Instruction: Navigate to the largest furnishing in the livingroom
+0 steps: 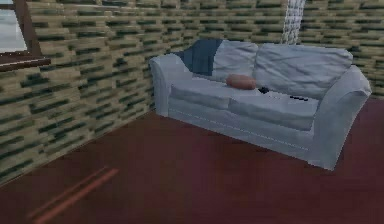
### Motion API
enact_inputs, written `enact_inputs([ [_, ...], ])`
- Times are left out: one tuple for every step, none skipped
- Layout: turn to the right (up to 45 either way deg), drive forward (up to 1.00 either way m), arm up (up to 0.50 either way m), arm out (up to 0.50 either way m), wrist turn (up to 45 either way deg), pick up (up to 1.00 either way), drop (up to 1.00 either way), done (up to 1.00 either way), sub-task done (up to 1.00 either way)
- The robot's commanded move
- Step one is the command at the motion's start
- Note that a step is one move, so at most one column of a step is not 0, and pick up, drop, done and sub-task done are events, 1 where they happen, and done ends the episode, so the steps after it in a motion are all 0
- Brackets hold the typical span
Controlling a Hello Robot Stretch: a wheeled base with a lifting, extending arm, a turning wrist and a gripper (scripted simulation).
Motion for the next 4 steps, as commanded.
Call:
enact_inputs([
  [0.0, 0.1, 0.0, 0.0, 0.0, 0.0, 0.0, 0.0, 0.0],
  [-45.0, 0.0, 0.0, 0.0, 0.0, 0.0, 0.0, 0.0, 0.0],
  [-42.0, 0.0, 0.0, 0.0, 0.0, 0.0, 0.0, 0.0, 0.0],
  [0.0, 0.8, 0.0, 0.0, 0.0, 0.0, 0.0, 0.0, 0.0],
])
